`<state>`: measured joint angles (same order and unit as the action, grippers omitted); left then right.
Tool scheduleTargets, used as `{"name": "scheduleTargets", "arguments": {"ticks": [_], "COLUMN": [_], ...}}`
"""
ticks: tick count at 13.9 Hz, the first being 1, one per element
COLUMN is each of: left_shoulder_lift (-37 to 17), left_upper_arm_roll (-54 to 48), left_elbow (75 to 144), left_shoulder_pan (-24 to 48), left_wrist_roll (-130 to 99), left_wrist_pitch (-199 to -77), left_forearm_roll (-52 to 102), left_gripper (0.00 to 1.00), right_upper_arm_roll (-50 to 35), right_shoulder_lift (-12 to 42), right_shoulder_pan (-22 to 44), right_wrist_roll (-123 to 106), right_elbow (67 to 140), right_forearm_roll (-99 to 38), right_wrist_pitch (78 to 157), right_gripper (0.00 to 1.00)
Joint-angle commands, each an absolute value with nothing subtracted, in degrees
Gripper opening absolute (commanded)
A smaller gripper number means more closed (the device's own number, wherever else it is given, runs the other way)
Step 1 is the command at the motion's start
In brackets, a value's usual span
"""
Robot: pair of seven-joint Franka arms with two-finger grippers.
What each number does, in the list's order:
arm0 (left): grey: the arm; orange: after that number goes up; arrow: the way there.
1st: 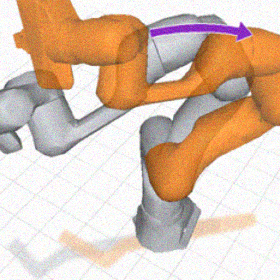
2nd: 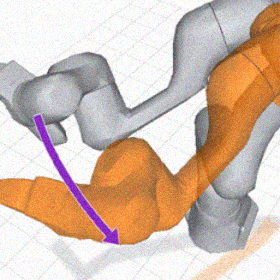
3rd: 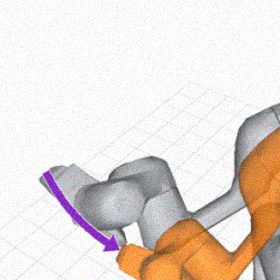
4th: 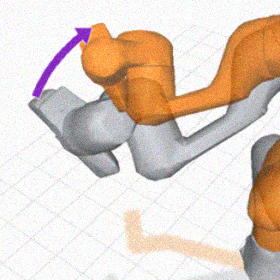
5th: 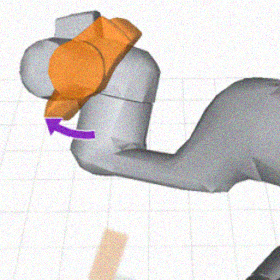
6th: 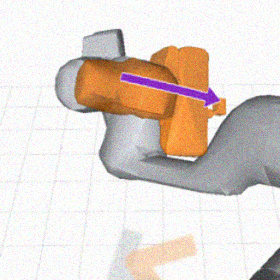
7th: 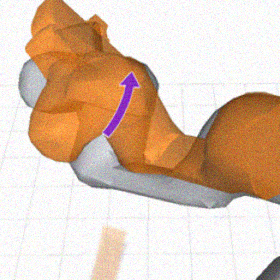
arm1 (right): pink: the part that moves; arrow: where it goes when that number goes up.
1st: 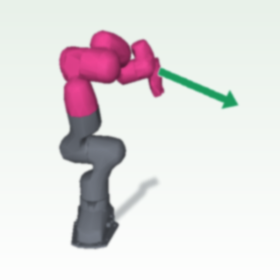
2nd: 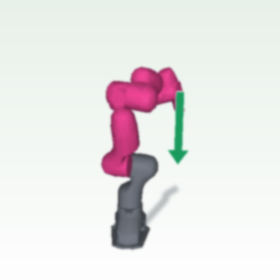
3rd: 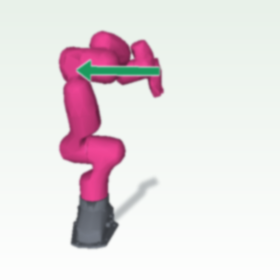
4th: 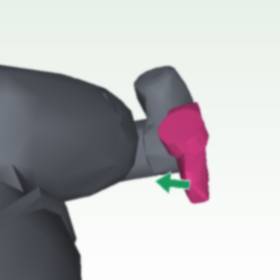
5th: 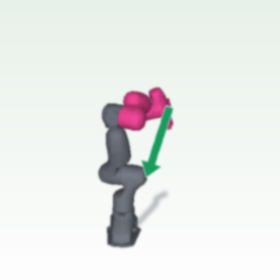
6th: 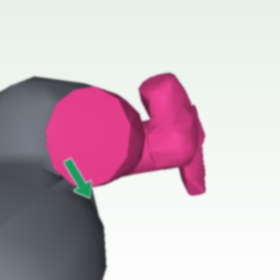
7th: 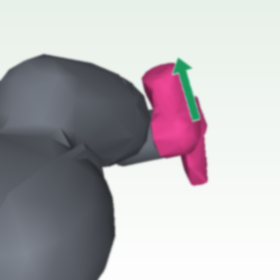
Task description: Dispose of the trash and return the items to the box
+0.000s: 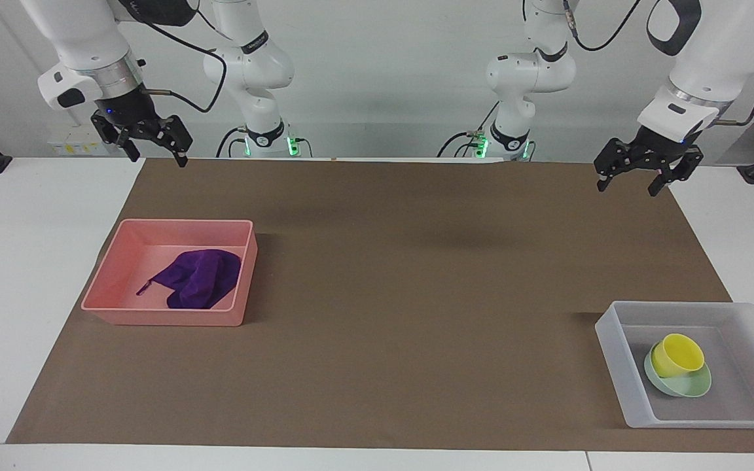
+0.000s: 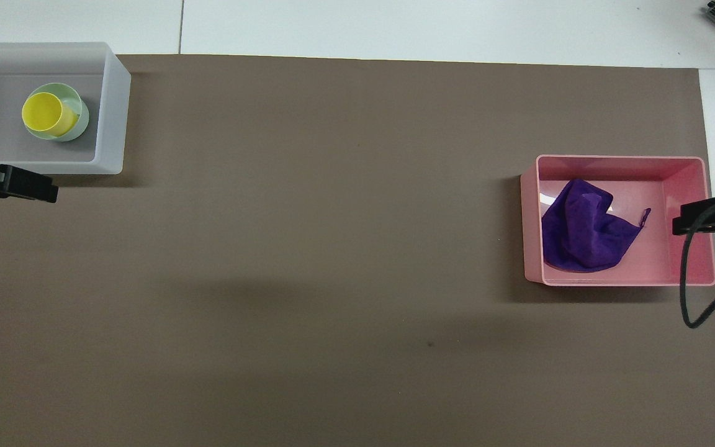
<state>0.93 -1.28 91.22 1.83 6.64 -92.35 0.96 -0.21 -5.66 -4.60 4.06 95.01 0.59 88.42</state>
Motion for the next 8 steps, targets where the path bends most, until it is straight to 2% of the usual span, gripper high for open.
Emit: {"name": "scheduleTargets", "arguments": {"ticks": [1,8], "left_shoulder_lift": [1.3,1.3], "left_upper_arm_roll": [-0.4,-0.4], "left_elbow": [91.0,91.4], "left_shoulder_pan": [2.5,3.1], "left_wrist_roll": [6.1,5.6], "left_wrist_pitch": [-91.1,-91.8], "left_forearm_roll": [-0.2,-0.4], "left_gripper": [1.0,1.0], "right_upper_arm_roll": [-0.4,-0.4], "right_shoulder_lift": [-6.3,-6.3], "right_shoulder_pan": [-4.9,-5.0], "right_wrist_roll": [4.7,4.7], "right_elbow": [95.8,95.8], "right_forearm_roll": [-0.4,-0.4], "right_wrist_pitch": [88.2,88.2], "right_gripper": [1.0,1.0]}}
